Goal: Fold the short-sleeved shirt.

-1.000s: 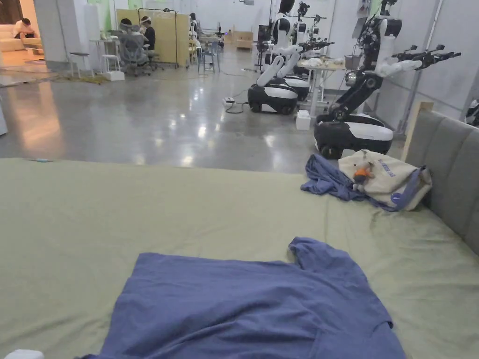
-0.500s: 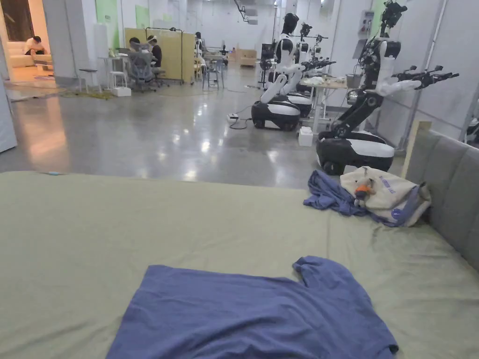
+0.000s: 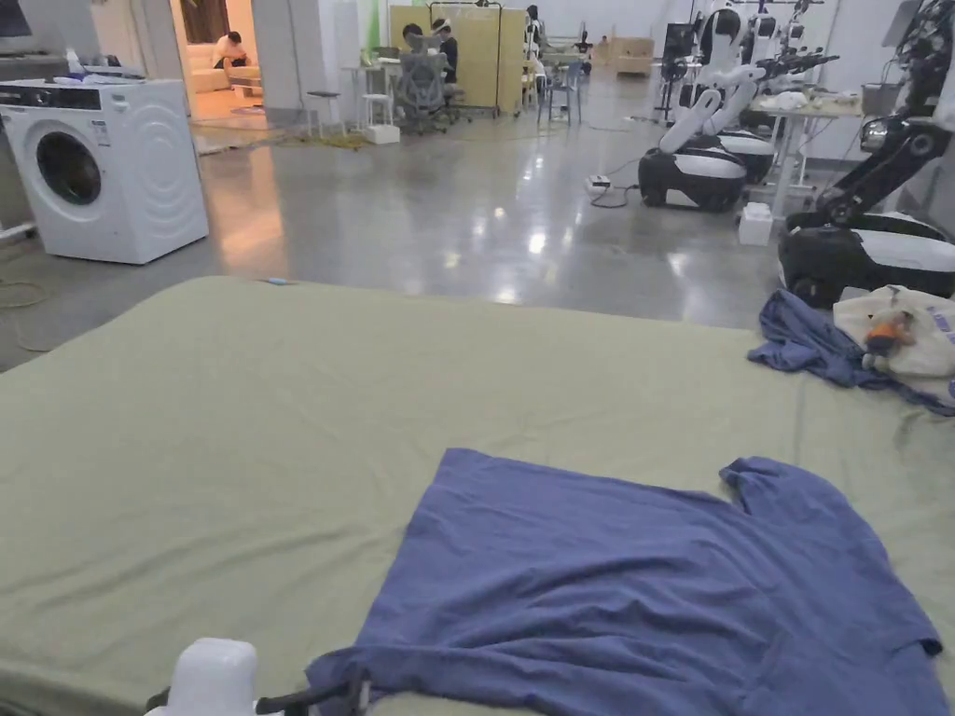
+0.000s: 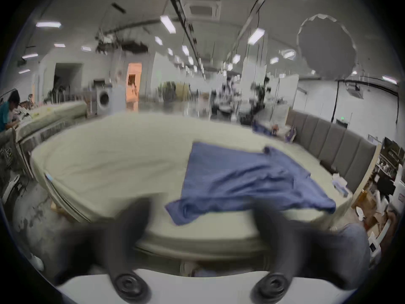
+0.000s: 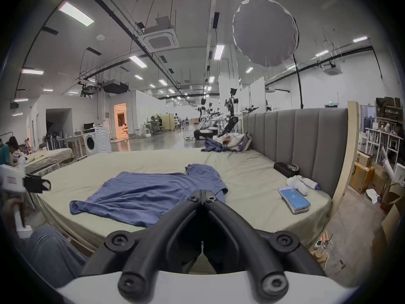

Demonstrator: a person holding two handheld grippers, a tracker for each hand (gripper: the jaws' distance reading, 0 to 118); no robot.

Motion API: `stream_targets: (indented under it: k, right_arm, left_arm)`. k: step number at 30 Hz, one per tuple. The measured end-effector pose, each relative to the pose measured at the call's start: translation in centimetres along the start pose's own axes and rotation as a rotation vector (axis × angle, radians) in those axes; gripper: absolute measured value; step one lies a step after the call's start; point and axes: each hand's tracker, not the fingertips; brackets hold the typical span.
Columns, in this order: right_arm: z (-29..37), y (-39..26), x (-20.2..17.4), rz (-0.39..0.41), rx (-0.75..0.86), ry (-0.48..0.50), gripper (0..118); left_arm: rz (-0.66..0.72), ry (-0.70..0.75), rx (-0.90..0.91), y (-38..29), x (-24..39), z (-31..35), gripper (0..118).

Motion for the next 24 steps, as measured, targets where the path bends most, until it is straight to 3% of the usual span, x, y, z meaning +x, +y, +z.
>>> stream_targets:
  k: [1, 4, 7, 8, 9, 10, 11, 12, 13, 14, 15, 16, 17, 20, 21, 23, 24]
  right_arm:
    - [-0.1, 0.2, 0.0, 0.002, 0.003, 0.001, 2]
    - [-0.4, 0.2, 0.2, -0.01, -0.02, 0.012, 2]
    - [-1.0, 0.7, 0.2, -0.036, -0.037, 0.023, 2]
    - [-1.3, 0.4, 0.4, -0.051, -0.055, 0.038, 2]
    - [-1.9, 0.6, 0.4, -0.053, -0.072, 0.035, 2]
    - [-2.5, 0.8, 0.5, -0.044, -0.092, 0.04, 2]
    - [-3.3, 0.9, 0.7, -0.018, -0.133, 0.06, 15]
    - [-4.4, 0.8, 1.4, 0.006, -0.184, 0.061, 15]
    - [-5.8, 0.7, 2.1, 0.003, -0.253, 0.059, 25]
    - [-7.4, 0.4, 3.0, -0.01, -0.34, 0.066, 53]
    - [-9.1, -0.3, 4.0, -0.012, -0.467, 0.076, 104]
    - [-10.2, -2.0, 5.1, -0.021, -0.41, 0.104, 118]
    - [-11.0, -3.2, 5.6, -0.006, -0.419, 0.16, 115]
    - [-13.8, -6.9, 5.9, 0.114, -0.528, 0.131, 111]
    - [-14.5, -8.3, 5.8, 0.131, -0.574, 0.175, 100]
    - [-15.4, -10.6, 5.7, 0.15, -0.573, 0.164, 25]
    - [-15.8, -11.4, 5.8, 0.134, -0.55, 0.126, 6]
  left_arm:
    - [-0.015, -0.072, -0.046, -0.2, -1.5, -3.0, 116]
    - [0.133, -0.019, -0.154, -0.4, -3.8, -8.0, 116]
    - [0.03, 0.019, -0.165, -1.8, -2.4, -10.7, 112]
    - [-0.013, 0.022, -0.204, -1.8, -1.8, -11.5, 94]
    - [-0.03, -0.02, -0.242, -2.1, -1.4, -12.5, 43]
    - [0.003, -0.14, -0.327, -2.4, -1.2, -13.9, 5]
    - [-0.012, -0.138, -0.306, -2.1, -1.2, -14.1, 5]
    - [-0.092, -0.022, -0.172, -2.0, -0.4, -12.6, 5]
    - [-0.068, -0.036, -0.222, -2.1, 0.4, -12.5, 5]
    - [-0.056, -0.064, -0.243, -1.9, 0.4, -12.5, 5]
    - [-0.024, -0.079, -0.218, -0.8, 1.6, -10.9, 5]
    - [-0.002, -0.077, -0.207, -0.7, 2.2, -10.1, 5]
    - [0.112, -0.163, -0.255, -1.4, 3.0, -10.0, 5]
    - [0.101, -0.155, -0.245, -0.5, 0.4, -10.7, 5]
    - [0.11, -0.164, -0.251, -0.1, -0.1, -10.6, 5]
    - [0.132, -0.167, -0.248, -0.8, 0.0, -10.8, 5]
    - [0.137, -0.172, -0.256, -0.7, -0.2, -11.0, 5]
